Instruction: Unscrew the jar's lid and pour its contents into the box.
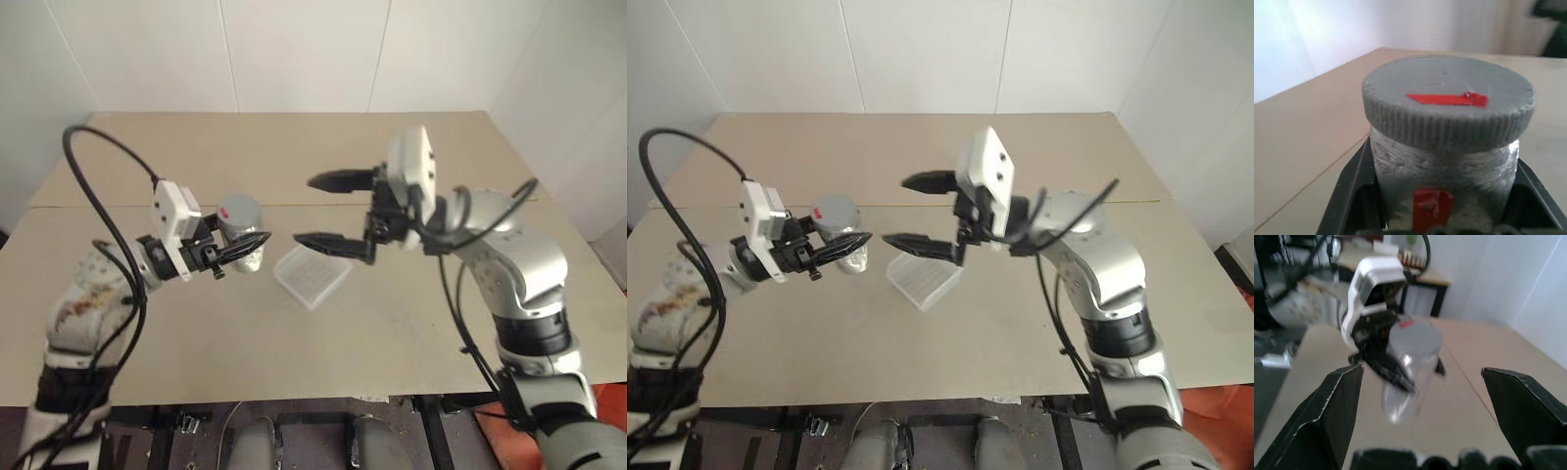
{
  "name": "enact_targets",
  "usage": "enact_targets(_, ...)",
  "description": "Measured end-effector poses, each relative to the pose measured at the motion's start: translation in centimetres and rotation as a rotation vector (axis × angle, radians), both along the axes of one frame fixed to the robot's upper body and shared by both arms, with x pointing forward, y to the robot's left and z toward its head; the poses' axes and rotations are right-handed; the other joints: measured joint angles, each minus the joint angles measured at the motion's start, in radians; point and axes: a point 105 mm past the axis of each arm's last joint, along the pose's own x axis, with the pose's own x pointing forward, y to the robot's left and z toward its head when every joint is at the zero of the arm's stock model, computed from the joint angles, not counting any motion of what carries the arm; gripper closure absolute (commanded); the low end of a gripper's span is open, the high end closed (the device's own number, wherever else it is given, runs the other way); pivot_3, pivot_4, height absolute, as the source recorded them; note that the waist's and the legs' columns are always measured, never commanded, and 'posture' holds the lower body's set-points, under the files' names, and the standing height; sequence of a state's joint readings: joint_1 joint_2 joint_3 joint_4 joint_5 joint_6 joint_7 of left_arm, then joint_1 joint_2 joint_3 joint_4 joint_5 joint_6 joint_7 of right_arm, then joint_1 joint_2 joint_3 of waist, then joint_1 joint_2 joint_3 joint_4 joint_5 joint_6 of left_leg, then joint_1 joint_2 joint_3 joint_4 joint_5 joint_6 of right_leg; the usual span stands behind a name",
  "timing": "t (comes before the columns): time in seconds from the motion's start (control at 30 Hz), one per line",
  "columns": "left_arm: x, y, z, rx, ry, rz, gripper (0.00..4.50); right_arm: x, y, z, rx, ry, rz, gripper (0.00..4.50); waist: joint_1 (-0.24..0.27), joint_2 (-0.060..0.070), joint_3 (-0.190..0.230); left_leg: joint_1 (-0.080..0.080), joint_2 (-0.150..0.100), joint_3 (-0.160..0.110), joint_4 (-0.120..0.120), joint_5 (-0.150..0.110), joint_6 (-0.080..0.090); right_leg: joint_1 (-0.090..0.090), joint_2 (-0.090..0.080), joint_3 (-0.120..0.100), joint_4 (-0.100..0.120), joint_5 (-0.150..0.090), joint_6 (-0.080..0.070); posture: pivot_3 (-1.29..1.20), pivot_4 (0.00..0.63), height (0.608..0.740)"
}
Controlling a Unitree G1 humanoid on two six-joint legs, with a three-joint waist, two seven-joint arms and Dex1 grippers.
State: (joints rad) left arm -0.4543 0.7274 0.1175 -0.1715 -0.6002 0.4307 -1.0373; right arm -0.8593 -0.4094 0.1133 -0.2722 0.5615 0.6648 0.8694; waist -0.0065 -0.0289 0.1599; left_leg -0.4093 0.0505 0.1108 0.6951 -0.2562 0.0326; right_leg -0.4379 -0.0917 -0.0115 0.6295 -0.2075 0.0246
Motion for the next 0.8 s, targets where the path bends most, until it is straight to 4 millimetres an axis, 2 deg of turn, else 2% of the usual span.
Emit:
enact_targets(0.13,0.4,-1.1,0.5,0.058,0.006,-0.191,2.48,0.4,2.7,2.0,0.036,0.078,-0.003,0.0,0.001,0.0,0.0,-0.002,0.0,0.0,0.0,0.0,0.0,0.0,0.0,-0.002,-0.001,0.0,0.0,0.0,0.15,0.74)
enact_targets(0.23,1.5,-1.8,1.2,0.033,-0.009,-0.252,2.48,0.9,3.5,1.6,0.011,0.124,-0.034,0.0,0.007,0.0,0.0,-0.005,-0.001,-0.001,0.001,0.0,0.0,0.0,0.0,-0.003,0.0,0.0,0.0,0.0,0.15,0.74)
enact_targets(0.3,2.0,-2.3,1.7,0.011,-0.029,-0.279,2.48,1.3,3.6,0.9,-0.012,0.157,-0.06,0.0,0.006,0.0,0.0,-0.006,-0.001,-0.001,0.001,0.0,0.001,-0.001,0.0,-0.002,0.0,0.001,0.001,0.0,0.15,0.74)
enact_targets(0.47,2.7,-2.8,1.8,-0.013,-0.046,-0.302,2.48,1.8,3.6,0.7,-0.013,0.172,-0.105,0.0,-0.003,0.0,0.0,-0.008,-0.001,-0.001,0.001,0.0,0.001,-0.002,0.0,-0.002,0.0,0.0,0.002,0.0,0.15,0.74)
enact_targets(0.73,2.5,-3.2,1.6,-0.027,-0.03,-0.334,2.48,1.9,4.1,0.0,-0.036,0.16,-0.125,0.0,-0.009,0.0,0.0,-0.008,0.0,-0.001,0.001,0.0,0.001,-0.002,0.0,-0.002,0.0,0.0,0.002,0.0,0.15,0.74)
enact_targets(0.8,2.4,-3.2,1.5,-0.026,-0.016,-0.336,2.48,1.9,4.1,0.1,-0.034,0.149,-0.126,0.39,-0.008,0.0,0.0,-0.008,0.0,-0.001,0.001,0.0,0.001,-0.002,0.0,-0.002,0.0,0.0,0.002,0.0,0.15,0.74)
